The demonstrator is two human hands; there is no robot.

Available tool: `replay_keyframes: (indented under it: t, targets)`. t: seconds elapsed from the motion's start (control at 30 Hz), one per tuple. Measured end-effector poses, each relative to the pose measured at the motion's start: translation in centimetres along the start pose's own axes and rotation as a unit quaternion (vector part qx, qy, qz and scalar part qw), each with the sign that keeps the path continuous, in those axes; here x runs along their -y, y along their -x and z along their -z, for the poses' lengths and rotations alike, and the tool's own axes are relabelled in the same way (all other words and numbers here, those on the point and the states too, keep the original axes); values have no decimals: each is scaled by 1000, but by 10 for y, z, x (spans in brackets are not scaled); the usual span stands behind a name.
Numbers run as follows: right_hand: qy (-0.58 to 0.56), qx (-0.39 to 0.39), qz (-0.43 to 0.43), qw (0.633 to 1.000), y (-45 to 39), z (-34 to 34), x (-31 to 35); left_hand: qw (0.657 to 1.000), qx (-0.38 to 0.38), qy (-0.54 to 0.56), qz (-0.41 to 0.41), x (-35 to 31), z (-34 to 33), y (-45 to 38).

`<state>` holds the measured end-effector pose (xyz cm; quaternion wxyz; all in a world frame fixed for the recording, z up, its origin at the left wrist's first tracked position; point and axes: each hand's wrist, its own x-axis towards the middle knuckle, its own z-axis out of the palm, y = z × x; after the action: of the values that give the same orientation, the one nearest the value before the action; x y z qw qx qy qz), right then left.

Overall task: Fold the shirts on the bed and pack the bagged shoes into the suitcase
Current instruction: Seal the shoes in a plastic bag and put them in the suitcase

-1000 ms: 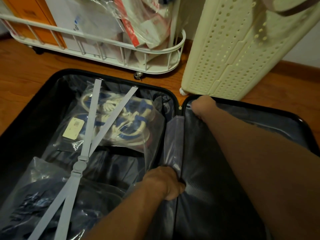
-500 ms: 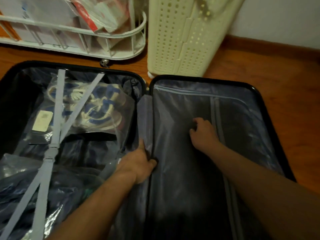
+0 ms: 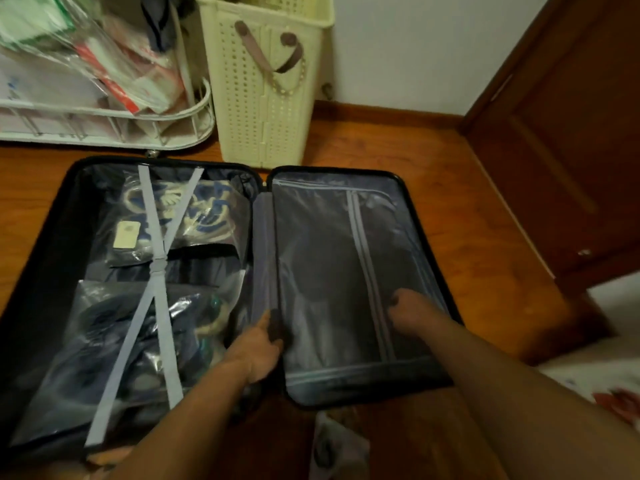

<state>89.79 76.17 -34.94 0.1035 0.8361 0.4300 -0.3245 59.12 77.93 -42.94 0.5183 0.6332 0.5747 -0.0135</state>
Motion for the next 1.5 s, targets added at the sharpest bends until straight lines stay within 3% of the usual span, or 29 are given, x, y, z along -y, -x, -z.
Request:
replay_keyframes:
  t: [0.13,0.27,0.33,0.43,0.5,0.63,0.7,0.8,0.93,1.07,1.23,1.37,1.5]
  targets:
    - [-35,2,-73,997,70,-25,-83,990,53,-131,-5,18,-25,86]
    - [-126,-35,-113,985,56,-56,-163,990,23,-139,-10,17,-37,104]
    - [-192,-81,-140,968,44,-67,-186,989,-8,-146,27,28,-46,93]
    - [-304,-62,-186,932,22,-87,-198,994,-18,-77,81,35,-69,81]
    - [-410,-39,-220,884,4,-98,-198,992,-11,-24,123,33,-87,75]
    - [-652,6,-287,702,-24,-113,-193,984,-33,-13,173,74,-116,46]
    - [-677,10,-299,673,-30,-116,-197,982,-24,-37,182,76,-114,46]
    - [-676,6,-296,675,-26,-114,-198,983,-1,-26,181,43,-102,58]
    - [-679,-44,-247,690,4,-83,-177,994,-15,-21,103,0,-80,77]
    - [-695,-138,-234,666,52,-31,-124,991,-22,127,42,-74,-66,114]
    - [-628,-255,-100,728,141,3,-65,972,16,229,-57,-176,-47,158]
    - [-591,-328,-113,728,206,15,-24,956,41,268,-115,-239,-24,177]
    - [-524,-367,-84,764,260,1,23,951,42,276,-129,-269,9,185]
